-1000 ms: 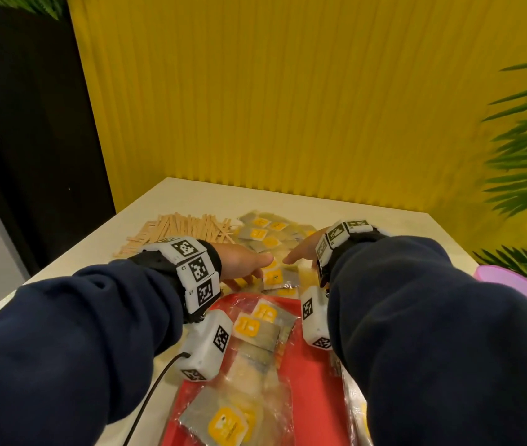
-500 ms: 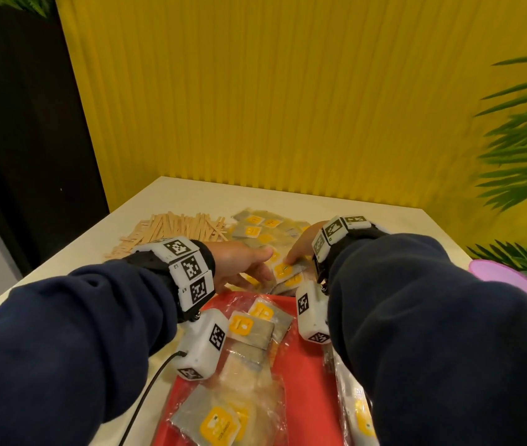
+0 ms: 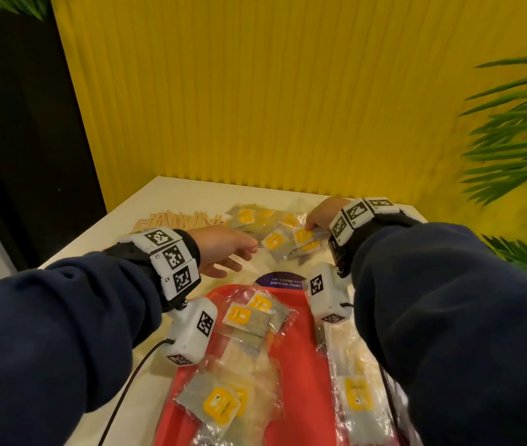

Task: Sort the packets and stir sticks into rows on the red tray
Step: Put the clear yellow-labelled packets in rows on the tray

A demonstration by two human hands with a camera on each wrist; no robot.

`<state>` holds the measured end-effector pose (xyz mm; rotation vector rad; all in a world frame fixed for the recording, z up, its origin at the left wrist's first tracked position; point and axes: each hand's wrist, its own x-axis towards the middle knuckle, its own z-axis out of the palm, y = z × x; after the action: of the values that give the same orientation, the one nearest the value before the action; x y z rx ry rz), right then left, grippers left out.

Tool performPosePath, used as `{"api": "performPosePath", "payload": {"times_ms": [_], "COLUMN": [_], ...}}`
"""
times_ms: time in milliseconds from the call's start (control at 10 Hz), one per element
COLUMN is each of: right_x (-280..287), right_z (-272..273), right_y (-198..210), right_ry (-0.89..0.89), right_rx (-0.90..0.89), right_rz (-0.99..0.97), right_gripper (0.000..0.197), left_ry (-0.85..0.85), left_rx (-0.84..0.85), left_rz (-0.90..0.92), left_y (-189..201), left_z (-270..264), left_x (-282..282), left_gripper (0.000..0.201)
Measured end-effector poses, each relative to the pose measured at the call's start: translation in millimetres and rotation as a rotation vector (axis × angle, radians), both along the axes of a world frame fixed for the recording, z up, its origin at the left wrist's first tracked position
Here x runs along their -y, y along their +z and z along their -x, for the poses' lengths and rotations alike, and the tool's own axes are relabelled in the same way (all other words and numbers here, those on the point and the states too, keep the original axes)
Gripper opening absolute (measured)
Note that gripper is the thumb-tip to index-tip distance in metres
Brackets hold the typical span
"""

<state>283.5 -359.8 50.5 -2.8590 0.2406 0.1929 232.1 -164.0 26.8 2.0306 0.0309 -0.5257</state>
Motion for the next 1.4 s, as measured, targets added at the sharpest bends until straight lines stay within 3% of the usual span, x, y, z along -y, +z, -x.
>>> {"api": "performPosePath", "payload": {"times_ms": [200,300,400,500,600,700,800,900,1000,1200,1400], "right_x": [-3.9,2.7,-9.7,-26.4,-42.3,-54.3,-64.0,-69.7,-71.3,-71.0,-68.3], "right_z": [48.9,61.7,82.6,108.2,131.2,156.5,182.6,206.3,225.6,233.3,249.2], "right_y": [42.6,37.8,33.0,21.2,8.9,-4.6,-20.8,-30.0,-24.5,-18.4,-12.4], "right_ry": [-0.127,-0.147,-0.109,-0.068,-0.054,-0.047,0.0,0.069,0.155,0.144,0.21], "right_rx": [0.09,0.108,0.068,-0.024,-0.106,-0.247,-0.384,-0.363,-0.361,-0.373,-0.357], "right_rz": [-0.242,-0.528,-0.636,-0.759,-0.753,-0.622,-0.564,-0.393,-0.274,-0.244,-0.112], "right_gripper": [0.022,0.02,0.021,0.016,0.017,0.026,0.023,0.027,0.011,0.025,0.016], "left_ry": [0.065,0.068,0.042,-0.004,-0.073,-0.046,-0.05,-0.104,-0.152,-0.111,-0.059], "left_rx": [0.021,0.031,0.041,-0.007,-0.032,-0.036,-0.106,-0.1,-0.07,0.044,0.124], "left_rz": [0.034,0.057,0.096,0.152,0.109,0.006,-0.077,-0.216,-0.292,-0.379,-0.518], "left_y": [14.8,19.5,26.3,29.9,26.1,18.7,12.2,5.9,1.7,0.6,2.3], "left_z": [17.2,29.1,44.8,63.2,84.0,99.9,115.0,126.6,133.8,139.1,150.3], "left_x": [-9.7,-15.4,-19.1,-22.0,-22.9,-29.3,-36.1,-35.4,-31.0,-33.6,-38.6], "left_gripper": [0.012,0.021,0.038,0.034,0.01,0.014,0.032,0.045,0.053,0.055,0.039]}}
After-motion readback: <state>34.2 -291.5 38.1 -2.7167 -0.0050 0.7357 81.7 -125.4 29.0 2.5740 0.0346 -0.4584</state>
